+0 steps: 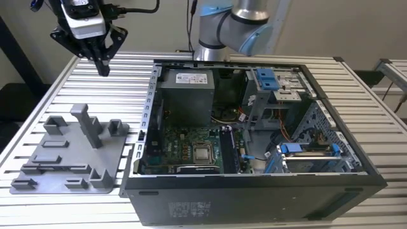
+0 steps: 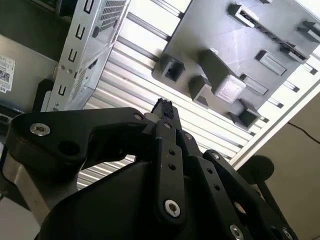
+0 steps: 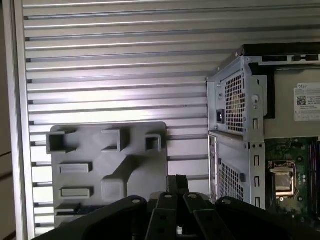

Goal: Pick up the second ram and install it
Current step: 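Reach for the second ram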

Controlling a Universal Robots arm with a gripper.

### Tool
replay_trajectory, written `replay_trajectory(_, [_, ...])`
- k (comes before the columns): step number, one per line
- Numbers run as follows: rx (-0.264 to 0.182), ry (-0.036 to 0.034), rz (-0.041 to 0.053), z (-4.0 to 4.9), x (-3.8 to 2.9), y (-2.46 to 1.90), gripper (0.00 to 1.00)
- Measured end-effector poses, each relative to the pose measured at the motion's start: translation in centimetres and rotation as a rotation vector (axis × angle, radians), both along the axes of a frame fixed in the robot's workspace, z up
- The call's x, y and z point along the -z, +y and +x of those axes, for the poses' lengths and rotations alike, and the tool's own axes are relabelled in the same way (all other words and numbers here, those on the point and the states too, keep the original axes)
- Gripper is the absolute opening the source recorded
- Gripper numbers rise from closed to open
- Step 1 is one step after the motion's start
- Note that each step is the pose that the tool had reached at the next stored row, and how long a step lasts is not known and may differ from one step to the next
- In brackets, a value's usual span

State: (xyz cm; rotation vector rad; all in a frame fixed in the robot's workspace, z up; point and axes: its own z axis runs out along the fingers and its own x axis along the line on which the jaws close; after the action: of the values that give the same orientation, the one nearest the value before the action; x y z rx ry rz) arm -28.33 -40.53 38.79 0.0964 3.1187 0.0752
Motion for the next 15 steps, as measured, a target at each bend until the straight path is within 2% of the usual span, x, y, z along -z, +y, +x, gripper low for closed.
replay_trajectory(15, [-0.004,0.0000,0.0003,-5.45,0.33,-0.77,0.11])
